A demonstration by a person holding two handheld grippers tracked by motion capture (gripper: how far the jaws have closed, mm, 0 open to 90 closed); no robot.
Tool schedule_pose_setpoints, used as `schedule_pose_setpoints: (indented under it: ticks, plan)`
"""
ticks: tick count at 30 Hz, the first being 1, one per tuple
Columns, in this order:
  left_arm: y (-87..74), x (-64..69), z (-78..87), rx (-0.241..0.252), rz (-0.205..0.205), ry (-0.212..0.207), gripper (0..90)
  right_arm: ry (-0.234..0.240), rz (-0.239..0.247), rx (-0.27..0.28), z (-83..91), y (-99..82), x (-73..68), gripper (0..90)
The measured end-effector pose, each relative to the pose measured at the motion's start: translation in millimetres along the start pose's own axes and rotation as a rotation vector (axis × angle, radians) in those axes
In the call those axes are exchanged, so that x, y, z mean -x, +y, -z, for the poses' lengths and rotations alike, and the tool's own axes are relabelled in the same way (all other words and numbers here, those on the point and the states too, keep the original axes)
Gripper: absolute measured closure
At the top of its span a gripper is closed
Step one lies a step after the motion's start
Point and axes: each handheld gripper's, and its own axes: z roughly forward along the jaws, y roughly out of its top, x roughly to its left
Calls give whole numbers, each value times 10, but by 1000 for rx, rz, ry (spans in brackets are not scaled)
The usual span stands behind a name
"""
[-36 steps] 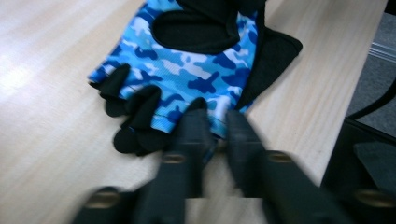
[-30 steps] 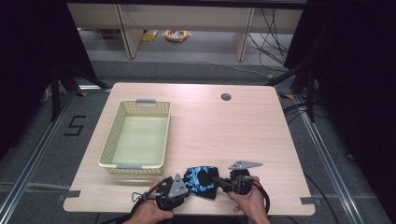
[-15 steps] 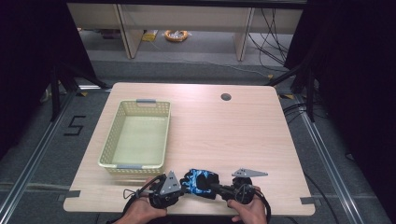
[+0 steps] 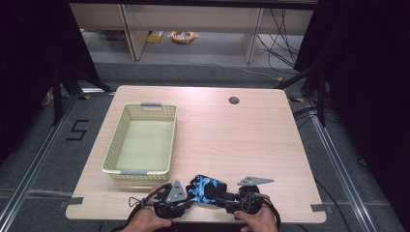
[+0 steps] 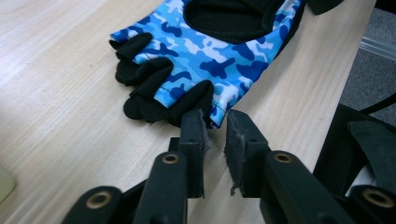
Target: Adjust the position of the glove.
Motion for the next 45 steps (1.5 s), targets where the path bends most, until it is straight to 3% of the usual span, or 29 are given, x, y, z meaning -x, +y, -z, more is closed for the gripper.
schedule_pose_setpoints:
  ticks: [1, 3, 4, 9, 10, 11, 12, 15, 17, 21, 22, 23, 24, 26, 28, 29, 31, 32, 33, 35, 38, 39, 44, 45]
  plan:
    - [-1, 8, 17, 9, 17, -11, 734, 2, -31, 5, 29, 10, -28, 478]
    - [3, -8, 52, 11, 22, -11, 698, -4, -38, 20, 88, 39, -43, 470]
    - [12, -6, 64, 27, 35, -18, 661, -45, 1, 23, 127, 62, -18, 470]
    - [57, -61, 87, 9, 62, -11, 521, -138, 3, 44, 206, 180, 77, 453]
    - [61, -54, 67, 17, 81, -25, 491, -133, -2, 45, 195, 203, 95, 450]
    - [70, -71, 66, -1, 59, -19, 466, -133, -42, 38, 175, 221, 84, 440]
    - [71, -62, 47, 0, 81, -18, 440, -141, -5, 31, 157, 247, 131, 431]
    - [84, -75, 6, -21, 71, -18, 391, -132, -10, 13, 63, 295, 168, 420]
    - [84, -63, -30, -27, 93, -19, 385, -132, -6, -8, -8, 322, 181, 421]
    - [91, -76, -64, -41, 70, -10, 377, -122, -5, -37, -116, 362, 192, 412]
    - [87, -63, -70, -43, 88, -14, 377, -123, -14, -43, -135, 370, 186, 410]
    - [89, -72, -78, -45, 71, -11, 377, -131, -11, -64, -145, 381, 189, 410]
    - [87, -63, -86, -45, 83, -6, 377, -120, -6, -55, -168, 382, 192, 409]
    - [86, -61, -98, -51, 89, -7, 386, -126, -6, -71, -185, 388, 196, 411]
    - [98, -62, -107, -53, 69, -3, 395, -140, -4, -86, -222, 378, 208, 412]
    - [108, -40, -124, -51, 87, -5, 403, -135, -13, -116, -258, 362, 230, 418]
    - [121, -37, -140, -48, 74, -6, 424, -116, -21, -114, -287, 343, 241, 447]
    - [127, -38, -152, -47, 68, 2, 435, -119, -2, -112, -290, 345, 229, 457]
    - [138, -39, -156, -43, 37, -5, 456, -134, 4, -116, -291, 345, 208, 465]
    - [144, -16, -168, -50, 25, 7, 502, -142, 4, -133, -298, 343, 193, 503]
    - [145, -3, -173, -44, 16, 3, 541, -131, 22, -119, -301, 333, 205, 542]
    - [146, -17, -164, -43, -14, 17, 614, -137, 6, -121, -286, 327, 228, 596]
    - [130, 17, -166, -29, 6, 15, 743, -117, 10, -98, -281, 307, 271, 666]
    - [129, 28, -163, -31, -13, 20, 762, -118, 12, -97, -283, 306, 269, 674]
